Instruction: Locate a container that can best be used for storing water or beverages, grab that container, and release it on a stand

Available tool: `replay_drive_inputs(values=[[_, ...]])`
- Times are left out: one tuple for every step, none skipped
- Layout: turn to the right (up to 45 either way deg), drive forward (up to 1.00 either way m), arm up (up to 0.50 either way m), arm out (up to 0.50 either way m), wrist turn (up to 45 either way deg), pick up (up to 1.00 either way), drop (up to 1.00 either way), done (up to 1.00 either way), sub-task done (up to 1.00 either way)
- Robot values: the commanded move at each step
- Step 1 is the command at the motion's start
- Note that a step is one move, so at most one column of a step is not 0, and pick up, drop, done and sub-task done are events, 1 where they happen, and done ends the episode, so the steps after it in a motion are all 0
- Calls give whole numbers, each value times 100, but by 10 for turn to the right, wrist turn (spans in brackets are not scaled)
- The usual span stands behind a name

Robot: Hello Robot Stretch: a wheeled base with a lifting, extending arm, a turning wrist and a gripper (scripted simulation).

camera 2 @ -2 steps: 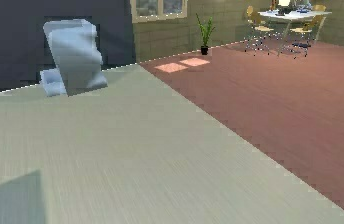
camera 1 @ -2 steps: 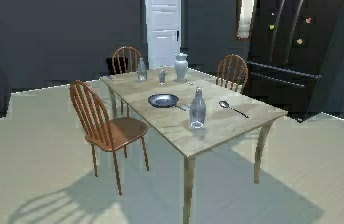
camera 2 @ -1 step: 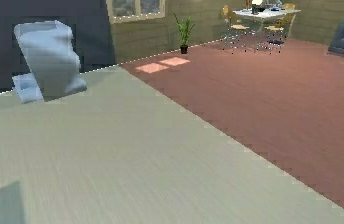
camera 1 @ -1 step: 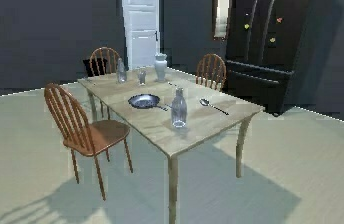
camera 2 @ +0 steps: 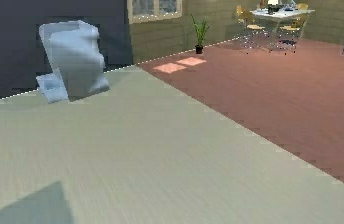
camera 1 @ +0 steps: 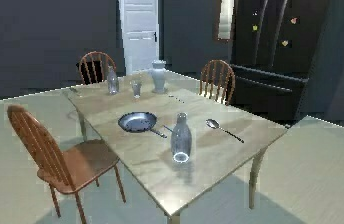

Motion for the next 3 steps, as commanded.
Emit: replay_drive_inputs(values=[[-450, 0, 0, 0, 0, 0, 0, 0, 0], [-360, 0, 0, 0, 0, 0, 0, 0, 0], [0, 0, 50, 0, 0, 0, 0, 0, 0]])
